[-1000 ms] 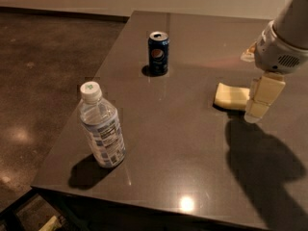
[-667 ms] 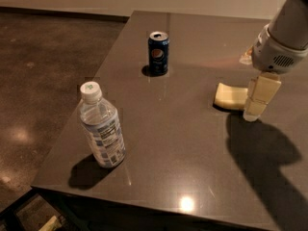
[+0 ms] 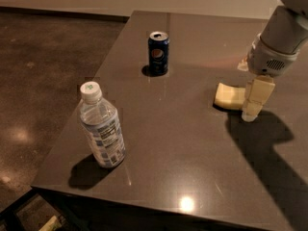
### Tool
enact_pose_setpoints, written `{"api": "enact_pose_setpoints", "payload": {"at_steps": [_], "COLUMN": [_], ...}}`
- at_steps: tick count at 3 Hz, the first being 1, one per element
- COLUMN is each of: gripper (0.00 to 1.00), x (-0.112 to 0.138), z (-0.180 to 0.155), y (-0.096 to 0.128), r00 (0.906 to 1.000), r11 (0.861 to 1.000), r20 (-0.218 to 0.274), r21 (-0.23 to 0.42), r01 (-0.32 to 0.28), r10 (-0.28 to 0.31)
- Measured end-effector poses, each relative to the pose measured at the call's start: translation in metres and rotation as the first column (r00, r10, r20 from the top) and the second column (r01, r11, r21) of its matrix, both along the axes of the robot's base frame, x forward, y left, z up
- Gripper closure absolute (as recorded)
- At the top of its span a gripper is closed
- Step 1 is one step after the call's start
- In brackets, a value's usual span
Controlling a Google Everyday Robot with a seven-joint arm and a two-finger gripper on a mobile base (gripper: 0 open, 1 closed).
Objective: Pick sponge
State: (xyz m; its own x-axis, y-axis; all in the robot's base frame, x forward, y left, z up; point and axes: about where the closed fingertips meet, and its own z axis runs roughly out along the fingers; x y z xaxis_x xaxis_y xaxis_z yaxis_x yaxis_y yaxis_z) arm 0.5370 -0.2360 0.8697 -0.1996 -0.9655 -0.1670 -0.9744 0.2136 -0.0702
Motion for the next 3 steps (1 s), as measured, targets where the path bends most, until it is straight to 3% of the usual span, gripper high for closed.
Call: {"api": "enact_pose_setpoints", "payload": {"at_steps": [1,2,3], "gripper": [0.00,0.17,0.41], "x": [0.0046,0.0078,0.0086], "z": [-0.0104,-0.0158,-0.0179], "y": [-0.0035,-0.0068,-0.0095], "r00": [0.9999,0.9998,0.9995], "r11": [1.000,1.000,1.000], "r20": [-0.014,-0.021,-0.029], "r21": [-0.009,-0.017,-0.017], "r01": [0.001,0.008,0.014], "r10": [-0.001,-0.008,-0.015]}}
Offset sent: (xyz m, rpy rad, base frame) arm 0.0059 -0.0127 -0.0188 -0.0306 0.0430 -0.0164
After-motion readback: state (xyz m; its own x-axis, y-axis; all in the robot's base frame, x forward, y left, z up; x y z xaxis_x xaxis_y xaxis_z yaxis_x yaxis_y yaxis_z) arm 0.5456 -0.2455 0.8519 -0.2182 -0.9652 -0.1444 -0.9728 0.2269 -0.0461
